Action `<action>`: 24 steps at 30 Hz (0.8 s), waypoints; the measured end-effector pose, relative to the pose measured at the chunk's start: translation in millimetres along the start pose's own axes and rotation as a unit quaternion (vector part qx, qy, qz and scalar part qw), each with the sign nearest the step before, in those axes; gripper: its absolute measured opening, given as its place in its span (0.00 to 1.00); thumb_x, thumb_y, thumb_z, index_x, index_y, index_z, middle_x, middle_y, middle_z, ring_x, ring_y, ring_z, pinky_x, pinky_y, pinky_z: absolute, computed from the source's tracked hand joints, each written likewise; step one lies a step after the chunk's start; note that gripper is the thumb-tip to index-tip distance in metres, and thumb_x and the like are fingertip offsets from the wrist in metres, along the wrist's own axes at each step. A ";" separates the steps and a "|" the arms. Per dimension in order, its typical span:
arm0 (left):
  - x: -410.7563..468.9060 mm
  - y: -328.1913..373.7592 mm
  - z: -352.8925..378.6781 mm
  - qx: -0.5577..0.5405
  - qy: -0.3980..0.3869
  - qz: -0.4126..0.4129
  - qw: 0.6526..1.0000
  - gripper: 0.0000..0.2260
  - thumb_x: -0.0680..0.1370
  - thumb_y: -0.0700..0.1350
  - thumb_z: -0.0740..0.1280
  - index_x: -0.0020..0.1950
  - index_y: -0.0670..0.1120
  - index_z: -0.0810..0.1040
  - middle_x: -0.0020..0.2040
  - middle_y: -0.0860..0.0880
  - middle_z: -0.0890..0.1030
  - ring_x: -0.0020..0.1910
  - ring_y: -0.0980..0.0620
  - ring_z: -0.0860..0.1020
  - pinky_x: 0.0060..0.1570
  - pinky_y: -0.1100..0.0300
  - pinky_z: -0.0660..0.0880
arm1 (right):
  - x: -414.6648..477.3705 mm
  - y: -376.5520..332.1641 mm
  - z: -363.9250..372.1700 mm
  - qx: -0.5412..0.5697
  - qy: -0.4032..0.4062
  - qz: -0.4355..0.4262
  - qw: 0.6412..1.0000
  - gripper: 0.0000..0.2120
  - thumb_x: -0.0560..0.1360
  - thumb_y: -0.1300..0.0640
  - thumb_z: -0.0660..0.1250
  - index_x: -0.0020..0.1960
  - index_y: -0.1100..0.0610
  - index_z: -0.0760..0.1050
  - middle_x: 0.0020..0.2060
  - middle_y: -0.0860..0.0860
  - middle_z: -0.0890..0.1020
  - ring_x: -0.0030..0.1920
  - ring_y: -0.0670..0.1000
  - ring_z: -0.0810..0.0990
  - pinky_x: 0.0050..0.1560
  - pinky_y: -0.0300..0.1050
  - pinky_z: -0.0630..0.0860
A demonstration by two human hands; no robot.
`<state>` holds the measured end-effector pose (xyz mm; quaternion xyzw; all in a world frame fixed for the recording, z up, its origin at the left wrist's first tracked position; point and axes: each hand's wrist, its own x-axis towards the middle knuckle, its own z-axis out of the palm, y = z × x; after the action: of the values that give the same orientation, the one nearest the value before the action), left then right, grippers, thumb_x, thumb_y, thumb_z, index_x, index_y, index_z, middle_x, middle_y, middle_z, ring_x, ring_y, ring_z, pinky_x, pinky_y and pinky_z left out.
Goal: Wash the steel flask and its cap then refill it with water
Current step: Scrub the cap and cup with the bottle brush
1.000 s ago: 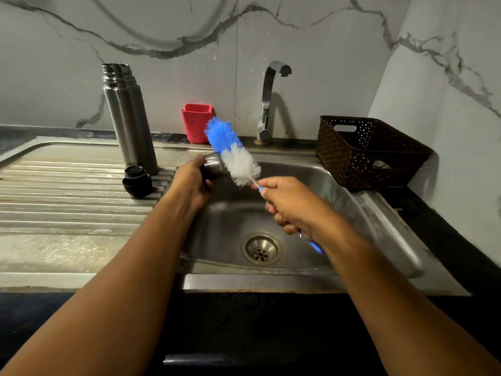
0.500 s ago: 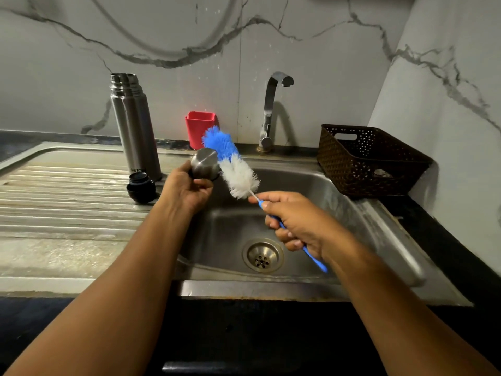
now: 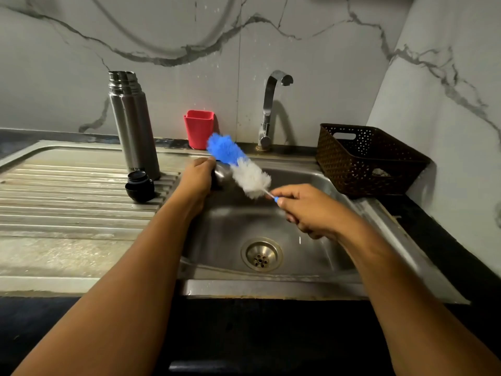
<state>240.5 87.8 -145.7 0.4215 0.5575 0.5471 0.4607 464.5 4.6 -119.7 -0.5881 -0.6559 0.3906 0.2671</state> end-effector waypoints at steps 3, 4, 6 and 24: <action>4.6 -1.7 -2.7 -0.001 0.046 0.018 0.999 0.12 0.86 0.45 0.59 0.62 0.43 0.78 0.51 0.42 0.82 0.44 0.50 0.79 0.40 0.57 0.75 | -7.0 2.1 1.4 -0.007 -0.016 -0.006 1.000 0.14 0.86 0.56 0.58 0.62 0.41 0.78 0.30 0.50 0.71 0.23 0.44 0.62 0.23 0.37 0.58; 2.8 -2.5 1.4 0.015 0.042 0.025 0.999 0.12 0.87 0.47 0.59 0.60 0.44 0.79 0.49 0.44 0.82 0.44 0.50 0.79 0.40 0.57 0.75 | -3.0 0.7 4.4 -0.020 -0.001 -0.015 1.000 0.14 0.86 0.57 0.58 0.61 0.41 0.78 0.31 0.51 0.72 0.23 0.45 0.63 0.23 0.38 0.59; -0.5 -3.8 8.8 0.050 0.020 0.045 0.998 0.12 0.87 0.48 0.60 0.53 0.45 0.80 0.44 0.47 0.82 0.44 0.50 0.79 0.40 0.57 0.75 | 4.4 -2.0 12.7 -0.047 0.045 -0.038 0.997 0.14 0.85 0.57 0.58 0.61 0.43 0.79 0.31 0.50 0.74 0.24 0.45 0.66 0.24 0.40 0.62; -7.4 13.1 1.5 -0.278 0.008 -0.095 0.956 0.10 0.84 0.48 0.66 0.61 0.43 0.78 0.43 0.46 0.82 0.26 0.58 0.75 0.20 0.69 0.66 | 16.5 -3.4 40.7 0.186 0.092 -0.025 0.978 0.14 0.86 0.57 0.57 0.63 0.46 0.78 0.31 0.49 0.71 0.22 0.42 0.63 0.20 0.37 0.60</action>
<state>243.2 81.6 -132.2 0.2178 0.4246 0.6375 0.6048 426.9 12.7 -141.1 -0.5450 -0.5589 0.4434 0.4405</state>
